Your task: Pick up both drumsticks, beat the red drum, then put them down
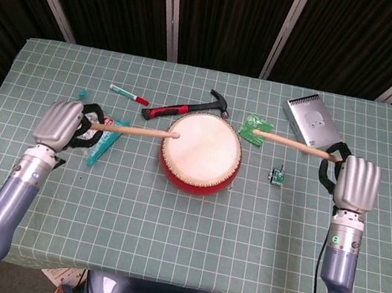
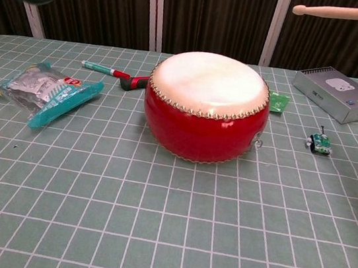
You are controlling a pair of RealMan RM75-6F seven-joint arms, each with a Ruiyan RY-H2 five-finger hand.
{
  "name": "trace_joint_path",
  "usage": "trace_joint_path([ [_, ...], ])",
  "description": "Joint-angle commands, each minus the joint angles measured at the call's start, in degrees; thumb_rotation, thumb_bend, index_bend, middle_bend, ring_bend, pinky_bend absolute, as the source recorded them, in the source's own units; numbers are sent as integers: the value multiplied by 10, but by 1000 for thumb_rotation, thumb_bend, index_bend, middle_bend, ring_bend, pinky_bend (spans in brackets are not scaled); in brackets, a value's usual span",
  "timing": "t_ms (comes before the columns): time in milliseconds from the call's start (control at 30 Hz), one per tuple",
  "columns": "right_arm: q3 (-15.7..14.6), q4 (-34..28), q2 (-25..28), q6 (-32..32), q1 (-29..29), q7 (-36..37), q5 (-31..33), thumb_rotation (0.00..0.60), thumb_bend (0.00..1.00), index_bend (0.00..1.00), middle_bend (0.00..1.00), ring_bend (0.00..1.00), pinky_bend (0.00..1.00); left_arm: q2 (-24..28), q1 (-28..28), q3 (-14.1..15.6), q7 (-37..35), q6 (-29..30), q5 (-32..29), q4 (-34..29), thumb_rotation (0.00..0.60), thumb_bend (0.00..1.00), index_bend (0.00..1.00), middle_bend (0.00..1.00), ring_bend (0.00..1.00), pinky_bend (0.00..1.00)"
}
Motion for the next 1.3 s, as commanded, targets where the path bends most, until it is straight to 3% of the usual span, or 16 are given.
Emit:
trace_joint_path([
  [33,-12,-9,6,4,-12,2,-5,600,610,948,1000,1000,1000,11,40,42,-33,9,37,-16,600,509,769,1000,1000,1000],
  [100,-23,-16,12,6,-22,5,-11,600,610,948,1000,1000,1000,6,53,61,-36,9,50,-15,600,509,768,1000,1000,1000],
  [233,-77,-47,35,4,-56,17,-50,600,610,948,1000,1000,1000,-10,84,107,-34,9,96,-5,600,509,762,1000,1000,1000],
  [333,-113,-60,51,-1,-80,26,-69,600,610,948,1000,1000,1000,-20,101,125,-29,17,124,4,600,509,758,1000,1000,1000],
  [533,-157,-79,66,-9,-116,44,-77,600,610,948,1000,1000,1000,-36,123,145,-10,27,158,8,600,509,756,1000,1000,1000],
  [767,-202,-80,77,-33,-141,53,-97,600,610,948,1000,1000,1000,-58,141,150,15,32,167,17,600,501,753,1000,1000,1000],
  [1067,-211,-40,43,-83,-137,29,-60,600,609,934,1000,1000,999,-95,142,134,52,20,130,52,600,438,726,1000,1000,1000],
  [1200,-210,-29,31,-93,-134,10,-47,600,609,868,1000,1000,984,-115,136,127,77,5,102,69,600,354,625,999,1000,1000],
  [1300,-213,-23,28,-99,-132,-3,-41,600,609,761,1000,1000,955,-124,130,128,93,-9,88,78,600,288,534,973,991,1000],
])
